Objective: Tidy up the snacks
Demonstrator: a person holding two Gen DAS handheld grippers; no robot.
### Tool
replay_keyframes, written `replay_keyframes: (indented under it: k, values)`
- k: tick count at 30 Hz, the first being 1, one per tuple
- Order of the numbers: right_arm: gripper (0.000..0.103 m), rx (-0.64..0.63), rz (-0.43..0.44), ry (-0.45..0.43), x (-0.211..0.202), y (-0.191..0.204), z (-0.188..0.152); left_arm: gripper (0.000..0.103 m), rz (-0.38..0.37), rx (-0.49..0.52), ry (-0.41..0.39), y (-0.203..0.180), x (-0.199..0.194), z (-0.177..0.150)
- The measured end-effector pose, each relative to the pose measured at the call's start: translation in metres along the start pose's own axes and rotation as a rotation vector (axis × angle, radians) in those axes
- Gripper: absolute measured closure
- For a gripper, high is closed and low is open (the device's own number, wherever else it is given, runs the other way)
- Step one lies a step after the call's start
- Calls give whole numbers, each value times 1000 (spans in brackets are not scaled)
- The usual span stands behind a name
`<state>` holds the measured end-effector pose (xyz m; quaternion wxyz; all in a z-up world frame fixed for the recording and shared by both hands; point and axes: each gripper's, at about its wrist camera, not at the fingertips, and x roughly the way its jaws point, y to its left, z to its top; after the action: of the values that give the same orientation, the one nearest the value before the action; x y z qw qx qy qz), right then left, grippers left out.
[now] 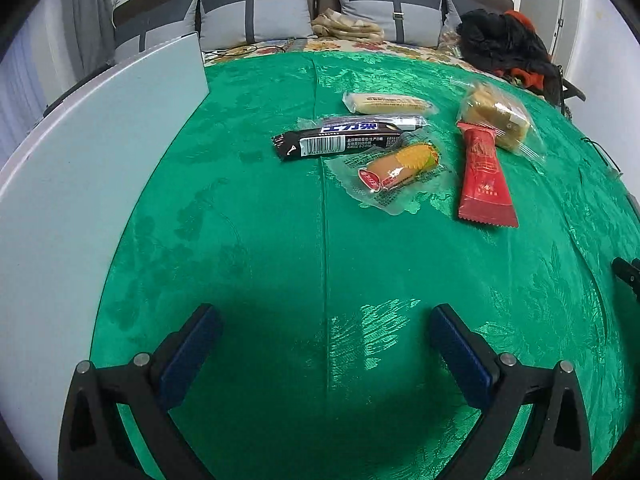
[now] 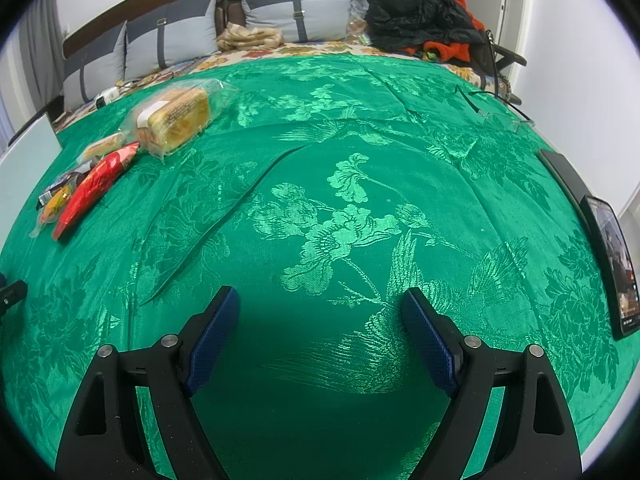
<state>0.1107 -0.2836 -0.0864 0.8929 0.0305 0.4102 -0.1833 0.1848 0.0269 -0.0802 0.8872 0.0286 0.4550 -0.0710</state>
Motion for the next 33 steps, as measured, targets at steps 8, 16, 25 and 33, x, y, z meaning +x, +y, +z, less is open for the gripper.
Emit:
replay_keyframes:
  k: [8,16,25,33]
  values:
    - [16,-1,1,0,0,0,0,0,0,0,0,0,0,0]
    - [16,1,0,0,0,0,0,0,0,1,0,0,1,0]
    - [16,3,-9,5,1,0,0,0,0,0,0,1,1,0]
    - [16,3,-9,5,1,1,0,0,0,0,0,2,0,0]
